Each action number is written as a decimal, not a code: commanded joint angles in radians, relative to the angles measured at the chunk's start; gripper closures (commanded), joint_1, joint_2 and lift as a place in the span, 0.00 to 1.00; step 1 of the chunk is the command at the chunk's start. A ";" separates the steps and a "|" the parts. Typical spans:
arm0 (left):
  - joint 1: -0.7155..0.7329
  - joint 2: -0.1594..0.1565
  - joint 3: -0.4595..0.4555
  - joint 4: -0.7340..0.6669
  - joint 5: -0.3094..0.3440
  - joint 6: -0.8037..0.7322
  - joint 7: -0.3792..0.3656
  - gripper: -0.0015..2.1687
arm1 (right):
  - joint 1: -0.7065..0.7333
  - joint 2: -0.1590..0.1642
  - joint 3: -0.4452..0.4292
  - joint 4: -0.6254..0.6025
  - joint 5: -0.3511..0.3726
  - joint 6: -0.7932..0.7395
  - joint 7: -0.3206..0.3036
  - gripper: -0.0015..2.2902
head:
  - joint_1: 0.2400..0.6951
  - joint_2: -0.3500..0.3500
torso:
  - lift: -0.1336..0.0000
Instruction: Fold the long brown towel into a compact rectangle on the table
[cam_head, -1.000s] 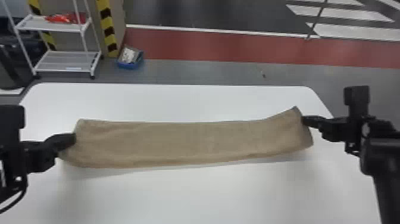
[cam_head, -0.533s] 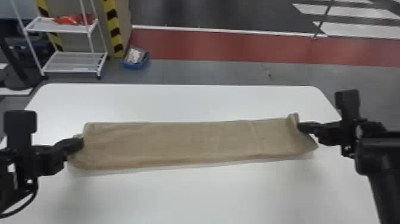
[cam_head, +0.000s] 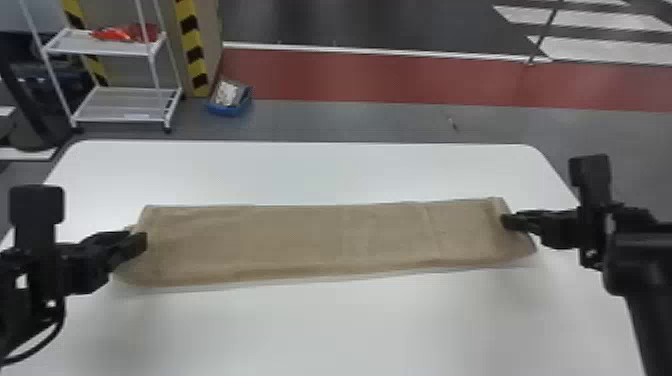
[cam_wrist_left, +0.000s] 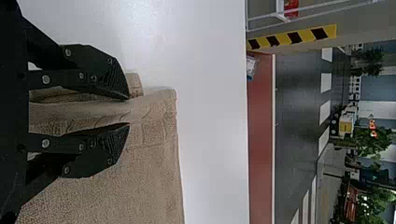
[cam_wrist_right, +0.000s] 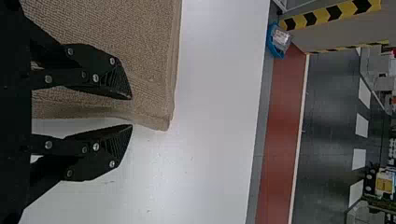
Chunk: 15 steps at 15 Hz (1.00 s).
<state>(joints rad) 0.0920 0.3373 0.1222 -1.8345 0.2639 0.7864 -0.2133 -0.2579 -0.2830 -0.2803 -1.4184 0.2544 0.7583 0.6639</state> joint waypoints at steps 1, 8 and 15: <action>0.002 -0.001 -0.003 -0.003 0.002 -0.002 -0.001 0.11 | 0.022 -0.001 -0.019 -0.051 -0.011 0.054 0.000 0.01 | 1.00 0.35 | 0.07; 0.058 -0.012 0.050 -0.091 0.011 -0.029 0.037 0.05 | 0.086 -0.013 -0.099 -0.157 -0.078 0.091 0.003 0.03 | 1.00 0.31 | 0.07; 0.029 -0.015 0.065 0.005 0.021 -0.029 0.037 0.05 | 0.094 0.056 0.001 -0.188 -0.119 -0.099 0.005 0.03 | 1.00 0.39 | 0.07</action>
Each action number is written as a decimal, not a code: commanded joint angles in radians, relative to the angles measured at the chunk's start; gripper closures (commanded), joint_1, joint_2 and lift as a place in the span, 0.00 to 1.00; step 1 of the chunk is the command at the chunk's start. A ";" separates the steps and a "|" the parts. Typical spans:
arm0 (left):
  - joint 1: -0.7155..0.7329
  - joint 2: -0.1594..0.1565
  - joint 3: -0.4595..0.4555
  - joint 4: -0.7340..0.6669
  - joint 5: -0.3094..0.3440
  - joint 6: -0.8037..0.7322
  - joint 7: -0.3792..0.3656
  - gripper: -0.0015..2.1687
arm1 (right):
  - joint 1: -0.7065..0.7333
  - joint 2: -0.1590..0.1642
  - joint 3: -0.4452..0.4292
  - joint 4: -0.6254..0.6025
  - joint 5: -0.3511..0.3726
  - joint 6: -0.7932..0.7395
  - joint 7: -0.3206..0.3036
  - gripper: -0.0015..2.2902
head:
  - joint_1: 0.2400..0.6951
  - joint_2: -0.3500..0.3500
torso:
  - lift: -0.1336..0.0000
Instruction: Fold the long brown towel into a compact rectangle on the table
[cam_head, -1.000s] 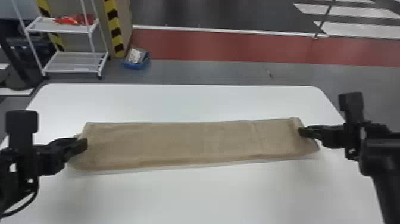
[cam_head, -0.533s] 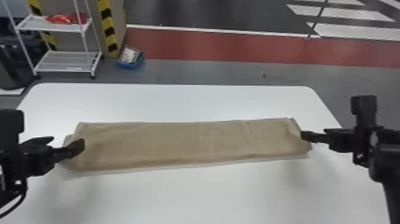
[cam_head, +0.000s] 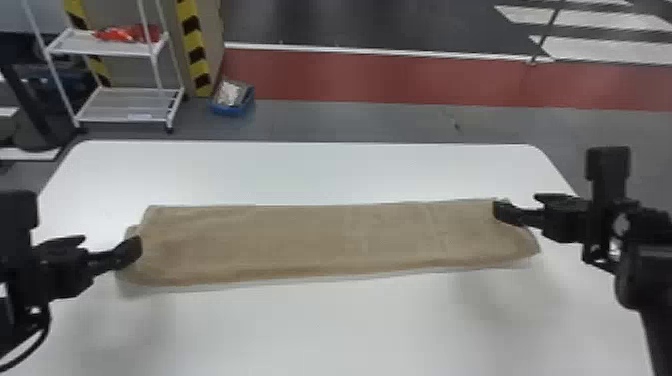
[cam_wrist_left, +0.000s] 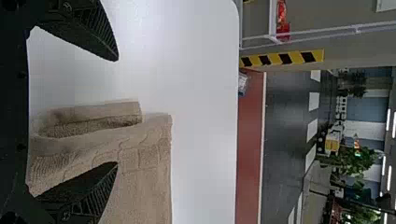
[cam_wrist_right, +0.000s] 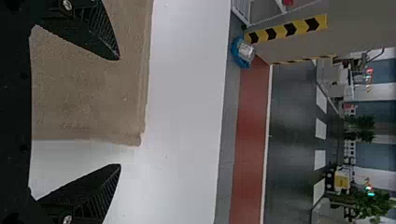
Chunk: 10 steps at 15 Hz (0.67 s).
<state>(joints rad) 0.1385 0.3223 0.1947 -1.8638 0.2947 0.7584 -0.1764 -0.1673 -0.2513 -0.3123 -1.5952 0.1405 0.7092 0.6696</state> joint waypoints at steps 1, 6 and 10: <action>-0.028 0.000 -0.014 0.054 -0.014 -0.001 0.000 0.07 | 0.006 0.044 0.058 -0.023 -0.005 -0.059 -0.005 0.03 | 1.00 0.42 | 0.07; -0.048 0.001 -0.027 0.104 -0.015 -0.014 -0.018 0.22 | 0.035 0.093 0.173 -0.023 -0.015 -0.164 -0.005 0.12 | 1.00 0.57 | 0.07; -0.046 -0.008 -0.026 0.083 0.021 -0.014 -0.020 0.27 | 0.032 0.113 0.219 -0.002 -0.001 -0.167 -0.022 0.14 | 1.00 0.65 | 0.07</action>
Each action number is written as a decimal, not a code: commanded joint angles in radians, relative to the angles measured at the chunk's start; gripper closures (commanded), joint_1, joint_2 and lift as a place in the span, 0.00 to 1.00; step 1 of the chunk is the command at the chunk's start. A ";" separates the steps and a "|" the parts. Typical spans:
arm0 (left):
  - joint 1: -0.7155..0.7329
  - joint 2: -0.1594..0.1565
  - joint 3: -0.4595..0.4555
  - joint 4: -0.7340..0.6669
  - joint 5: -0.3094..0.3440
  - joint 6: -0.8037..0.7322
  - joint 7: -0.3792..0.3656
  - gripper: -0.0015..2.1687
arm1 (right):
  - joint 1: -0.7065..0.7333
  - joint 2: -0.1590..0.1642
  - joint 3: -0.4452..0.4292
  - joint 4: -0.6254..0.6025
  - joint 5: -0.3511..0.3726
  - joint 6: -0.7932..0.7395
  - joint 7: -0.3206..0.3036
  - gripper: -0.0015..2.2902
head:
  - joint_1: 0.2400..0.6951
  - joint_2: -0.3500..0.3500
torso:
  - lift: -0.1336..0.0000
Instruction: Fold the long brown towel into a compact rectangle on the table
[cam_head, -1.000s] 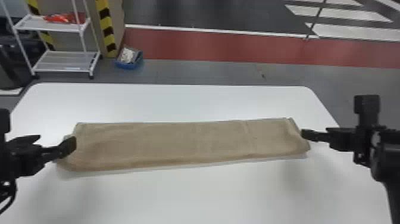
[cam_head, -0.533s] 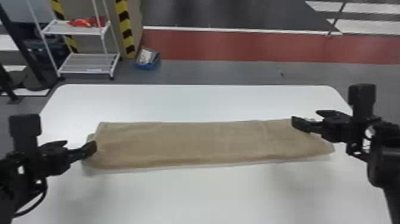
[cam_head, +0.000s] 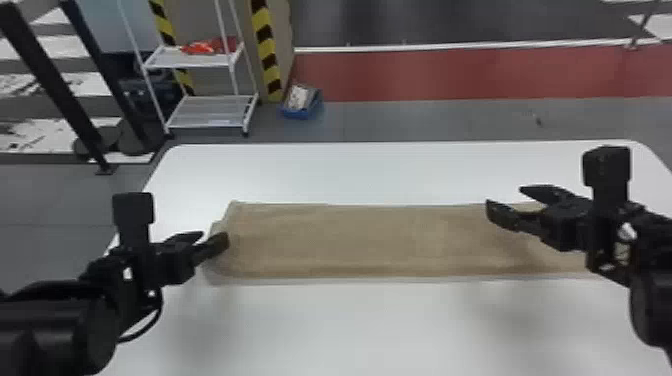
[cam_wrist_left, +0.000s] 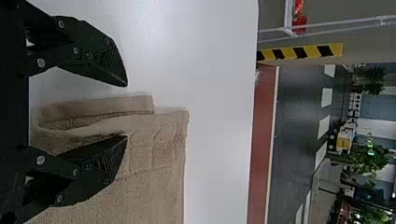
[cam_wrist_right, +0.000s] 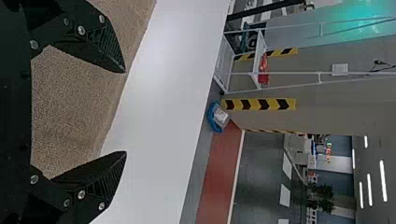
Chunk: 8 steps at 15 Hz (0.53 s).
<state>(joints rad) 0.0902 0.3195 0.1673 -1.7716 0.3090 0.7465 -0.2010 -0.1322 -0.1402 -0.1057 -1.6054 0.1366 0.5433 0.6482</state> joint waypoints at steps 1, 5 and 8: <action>0.003 -0.005 0.003 -0.019 0.007 -0.002 0.006 0.26 | -0.006 0.002 0.014 0.015 0.005 -0.001 -0.001 0.14 | 1.00 0.65 | 0.07; -0.023 -0.005 -0.025 0.008 -0.004 -0.002 0.006 0.23 | -0.012 0.002 0.021 0.030 0.006 -0.001 -0.001 0.13 | 1.00 0.66 | 0.07; -0.041 -0.005 -0.049 0.040 -0.034 -0.002 0.003 0.24 | -0.014 0.002 0.041 0.044 0.005 -0.004 -0.001 0.13 | 1.00 0.65 | 0.07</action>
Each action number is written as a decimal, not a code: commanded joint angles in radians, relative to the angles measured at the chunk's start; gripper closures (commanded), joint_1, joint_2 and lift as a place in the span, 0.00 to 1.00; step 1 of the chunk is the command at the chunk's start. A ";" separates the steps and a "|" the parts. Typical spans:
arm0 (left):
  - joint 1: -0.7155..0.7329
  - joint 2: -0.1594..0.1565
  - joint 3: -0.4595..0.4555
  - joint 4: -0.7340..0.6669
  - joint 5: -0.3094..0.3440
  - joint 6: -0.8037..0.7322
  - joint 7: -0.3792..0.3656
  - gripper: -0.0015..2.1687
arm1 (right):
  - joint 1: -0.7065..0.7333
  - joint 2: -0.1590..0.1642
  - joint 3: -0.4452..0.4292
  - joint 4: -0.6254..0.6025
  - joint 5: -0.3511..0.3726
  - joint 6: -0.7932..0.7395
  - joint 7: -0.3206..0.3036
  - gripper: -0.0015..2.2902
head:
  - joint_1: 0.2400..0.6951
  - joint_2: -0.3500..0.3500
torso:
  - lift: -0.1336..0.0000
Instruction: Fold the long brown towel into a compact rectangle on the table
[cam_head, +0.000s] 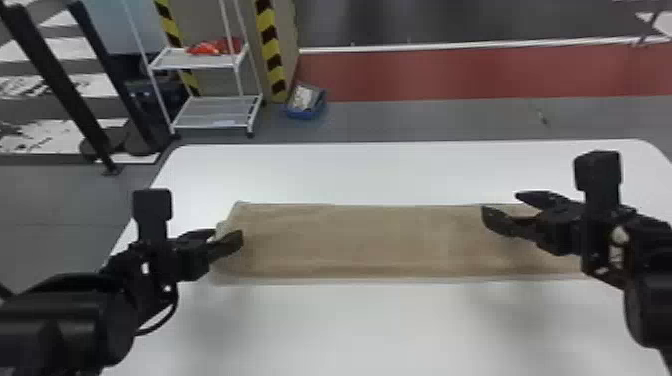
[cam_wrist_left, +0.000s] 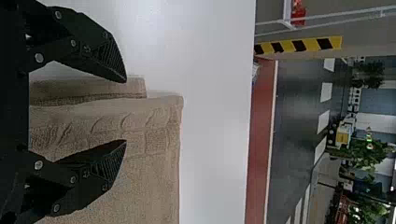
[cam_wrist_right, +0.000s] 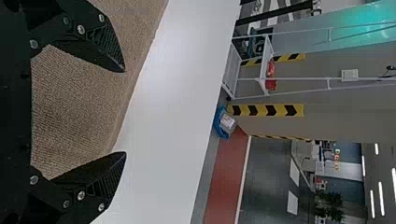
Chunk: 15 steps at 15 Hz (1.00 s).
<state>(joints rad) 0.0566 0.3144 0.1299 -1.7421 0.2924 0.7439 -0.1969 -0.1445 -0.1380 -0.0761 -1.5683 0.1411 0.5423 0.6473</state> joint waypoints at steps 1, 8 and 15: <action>-0.008 0.000 -0.019 0.010 -0.030 0.001 -0.002 0.24 | -0.003 0.000 0.019 0.013 0.000 -0.006 0.000 0.13 | 1.00 0.65 | 0.07; 0.011 -0.006 0.025 -0.137 0.076 0.099 -0.009 0.74 | -0.020 0.000 0.061 0.036 -0.008 -0.006 0.000 0.18 | 1.00 0.66 | 0.07; -0.057 -0.109 0.069 -0.244 0.336 0.210 0.050 0.77 | -0.010 0.023 0.098 0.030 -0.043 0.003 0.015 0.29 | 1.00 0.63 | 0.07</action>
<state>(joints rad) 0.0182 0.2279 0.1964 -1.9757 0.5863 0.9471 -0.1593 -0.1564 -0.1154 0.0129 -1.5351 0.1022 0.5418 0.6591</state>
